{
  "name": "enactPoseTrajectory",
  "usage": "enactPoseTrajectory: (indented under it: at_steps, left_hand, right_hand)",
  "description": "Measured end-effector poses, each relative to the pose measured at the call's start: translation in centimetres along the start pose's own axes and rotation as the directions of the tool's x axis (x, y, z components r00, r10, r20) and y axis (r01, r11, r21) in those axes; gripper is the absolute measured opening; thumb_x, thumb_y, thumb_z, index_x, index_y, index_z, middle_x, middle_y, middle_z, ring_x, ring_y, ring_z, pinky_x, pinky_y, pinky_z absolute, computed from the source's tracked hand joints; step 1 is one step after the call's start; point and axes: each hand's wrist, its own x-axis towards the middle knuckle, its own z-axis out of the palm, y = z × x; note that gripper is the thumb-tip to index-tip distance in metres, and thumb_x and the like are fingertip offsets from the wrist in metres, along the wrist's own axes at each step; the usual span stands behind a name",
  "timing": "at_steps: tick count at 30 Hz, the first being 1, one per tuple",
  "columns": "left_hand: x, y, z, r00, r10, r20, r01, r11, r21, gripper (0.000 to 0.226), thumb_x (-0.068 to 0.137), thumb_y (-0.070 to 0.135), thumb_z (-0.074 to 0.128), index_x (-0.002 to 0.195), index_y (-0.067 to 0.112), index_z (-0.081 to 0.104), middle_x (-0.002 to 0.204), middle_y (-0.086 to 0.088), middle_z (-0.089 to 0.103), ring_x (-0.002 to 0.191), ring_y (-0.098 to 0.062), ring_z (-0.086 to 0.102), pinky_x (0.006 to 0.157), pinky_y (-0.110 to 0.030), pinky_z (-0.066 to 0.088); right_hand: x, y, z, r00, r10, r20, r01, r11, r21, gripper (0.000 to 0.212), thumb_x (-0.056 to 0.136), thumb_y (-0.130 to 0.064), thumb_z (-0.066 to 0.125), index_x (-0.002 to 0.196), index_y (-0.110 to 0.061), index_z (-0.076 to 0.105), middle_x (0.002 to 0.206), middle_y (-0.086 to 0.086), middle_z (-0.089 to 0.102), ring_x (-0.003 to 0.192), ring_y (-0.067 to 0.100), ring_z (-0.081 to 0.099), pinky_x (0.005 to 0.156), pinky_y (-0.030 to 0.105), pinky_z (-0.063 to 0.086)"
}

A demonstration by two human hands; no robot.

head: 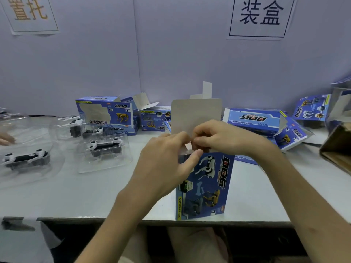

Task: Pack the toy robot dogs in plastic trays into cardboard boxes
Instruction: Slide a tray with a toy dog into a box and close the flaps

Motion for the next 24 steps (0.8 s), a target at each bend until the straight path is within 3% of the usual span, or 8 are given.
enactPoseTrajectory:
  at_steps: [4, 6, 11, 13, 15, 19, 22, 24]
  left_hand:
    - [1.4, 2.5, -0.7, 0.991, 0.069, 0.117, -0.102, 0.947, 0.305, 0.055, 0.094, 0.068, 0.034, 0.130, 0.029, 0.049, 0.103, 0.005, 0.070, 0.094, -0.020, 0.063, 0.081, -0.033, 0.039]
    - [1.3, 3.8, -0.2, 0.988, 0.027, 0.152, -0.079, 0.934, 0.349, 0.057, 0.093, 0.071, 0.034, 0.126, 0.027, 0.048, 0.095, 0.002, 0.067, 0.088, -0.024, 0.062, 0.070, -0.034, 0.038]
    - [1.1, 6.3, 1.3, 0.981, -0.023, 0.195, -0.069, 0.890, 0.451, 0.056, 0.090, 0.075, 0.038, 0.120, 0.029, 0.049, 0.099, -0.001, 0.067, 0.097, -0.028, 0.059, 0.091, -0.039, 0.038]
    - [1.2, 6.2, 1.3, 0.979, -0.029, 0.201, -0.066, 0.890, 0.450, 0.052, 0.091, 0.070, 0.043, 0.121, 0.029, 0.051, 0.104, 0.000, 0.067, 0.100, -0.027, 0.059, 0.095, -0.039, 0.038]
    - [1.0, 5.8, 1.2, 0.984, -0.015, 0.176, -0.062, 0.904, 0.424, 0.045, 0.091, 0.062, 0.050, 0.122, 0.028, 0.052, 0.105, -0.001, 0.066, 0.099, -0.027, 0.058, 0.091, -0.036, 0.038]
    - [0.7, 5.2, 1.1, 0.992, 0.026, 0.125, -0.075, 0.914, 0.399, 0.047, 0.088, 0.059, 0.053, 0.126, 0.031, 0.052, 0.103, 0.000, 0.067, 0.098, -0.025, 0.057, 0.088, -0.033, 0.036]
    - [0.6, 4.7, 1.5, 0.991, 0.033, 0.128, -0.075, 0.939, 0.337, 0.046, 0.086, 0.064, 0.055, 0.118, 0.030, 0.055, 0.106, -0.001, 0.068, 0.102, -0.024, 0.056, 0.089, -0.034, 0.037]
    - [0.4, 4.4, 1.7, 0.993, 0.049, 0.105, -0.079, 0.951, 0.298, 0.051, 0.086, 0.065, 0.055, 0.120, 0.027, 0.051, 0.106, -0.002, 0.066, 0.104, -0.023, 0.055, 0.089, -0.033, 0.038]
  right_hand:
    - [-2.0, 1.8, 0.4, 0.897, 0.009, -0.443, -0.052, 0.995, -0.085, 0.023, 0.087, -0.018, 0.068, 0.101, -0.036, 0.063, 0.104, -0.016, 0.059, 0.099, 0.007, 0.057, 0.087, 0.029, 0.046]
    - [-3.1, 3.1, 1.5, 0.747, 0.184, -0.639, -0.100, 0.981, 0.165, 0.038, 0.081, -0.020, 0.076, 0.113, -0.031, 0.059, 0.108, -0.014, 0.058, 0.099, 0.007, 0.057, 0.081, 0.026, 0.045]
    - [-3.5, 3.7, 6.0, 0.574, 0.441, -0.690, 0.206, 0.738, 0.643, 0.036, 0.077, -0.007, 0.080, 0.104, -0.027, 0.066, 0.104, -0.012, 0.068, 0.089, -0.007, 0.061, 0.066, 0.007, 0.045]
    - [-2.8, 3.1, 7.2, 0.509, 0.485, -0.711, 0.276, 0.691, 0.668, 0.035, 0.079, 0.000, 0.071, 0.098, -0.030, 0.070, 0.104, -0.007, 0.072, 0.097, 0.007, 0.064, 0.074, 0.021, 0.052]
    - [-2.4, 2.5, 7.9, 0.517, 0.485, -0.705, 0.257, 0.698, 0.669, 0.033, 0.085, -0.002, 0.061, 0.094, -0.032, 0.073, 0.101, -0.005, 0.074, 0.099, 0.017, 0.067, 0.079, 0.034, 0.055]
    - [-3.0, 2.3, 8.3, 0.604, 0.367, -0.708, 0.244, 0.760, 0.602, 0.019, 0.088, -0.027, 0.058, 0.096, -0.032, 0.074, 0.110, -0.018, 0.071, 0.109, 0.001, 0.062, 0.079, 0.012, 0.049]
    - [-3.7, 2.6, 8.3, 0.662, 0.371, -0.652, 0.258, 0.704, 0.662, 0.035, 0.086, -0.047, 0.051, 0.103, -0.028, 0.076, 0.119, -0.021, 0.068, 0.117, 0.001, 0.060, 0.096, 0.033, 0.051]
    - [-3.7, 2.6, 8.3, 0.630, 0.393, -0.670, 0.273, 0.695, 0.665, 0.022, 0.093, -0.034, 0.055, 0.098, -0.029, 0.076, 0.119, -0.019, 0.067, 0.118, 0.004, 0.059, 0.100, 0.045, 0.050]
